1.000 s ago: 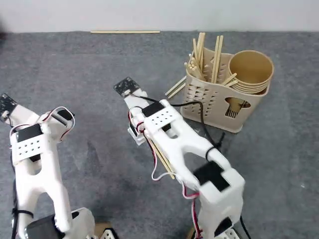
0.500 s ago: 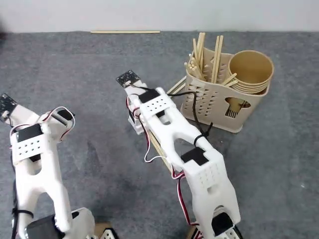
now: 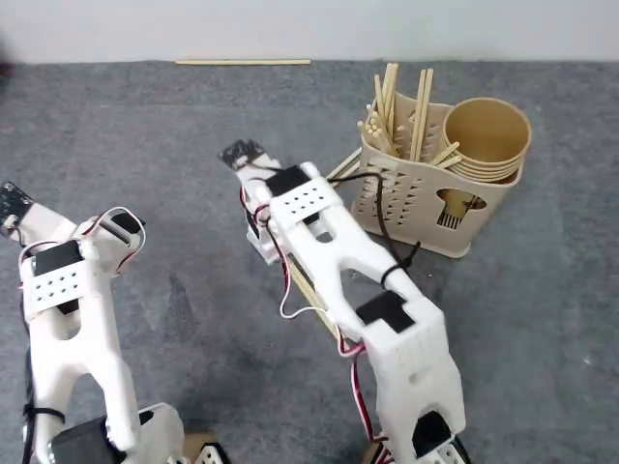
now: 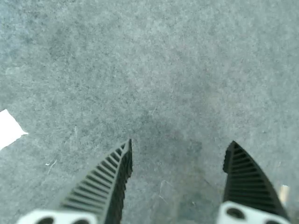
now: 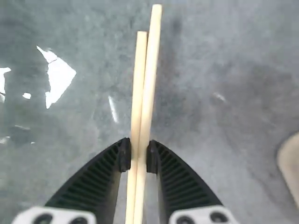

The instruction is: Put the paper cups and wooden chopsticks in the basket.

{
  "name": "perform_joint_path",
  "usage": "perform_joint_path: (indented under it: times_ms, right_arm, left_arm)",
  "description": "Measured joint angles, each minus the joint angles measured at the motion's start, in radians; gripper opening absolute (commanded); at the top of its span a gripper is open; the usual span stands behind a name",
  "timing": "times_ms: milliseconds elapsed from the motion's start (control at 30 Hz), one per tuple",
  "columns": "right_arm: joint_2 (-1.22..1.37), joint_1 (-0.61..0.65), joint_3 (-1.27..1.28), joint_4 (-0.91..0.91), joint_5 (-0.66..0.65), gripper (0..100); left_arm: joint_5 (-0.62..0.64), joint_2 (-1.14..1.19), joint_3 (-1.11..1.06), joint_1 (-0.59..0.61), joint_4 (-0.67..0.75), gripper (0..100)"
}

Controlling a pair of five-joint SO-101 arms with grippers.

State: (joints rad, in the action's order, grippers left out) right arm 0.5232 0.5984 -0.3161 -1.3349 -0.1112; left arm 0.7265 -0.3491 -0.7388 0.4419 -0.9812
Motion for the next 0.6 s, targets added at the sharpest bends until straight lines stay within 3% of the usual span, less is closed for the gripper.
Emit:
perform_joint_path:
  times_ms: [267, 600]
  right_arm:
    - [-0.307, 0.000, 0.000, -0.069, -0.046, 0.8]
    - [-0.697, -0.031, -0.002, -0.021, -0.071, 0.8]
  left_arm:
    - [0.000, 0.000, 0.000, 0.000, 0.000, 30]
    - [0.000, 0.000, 0.000, 0.000, 0.000, 30]
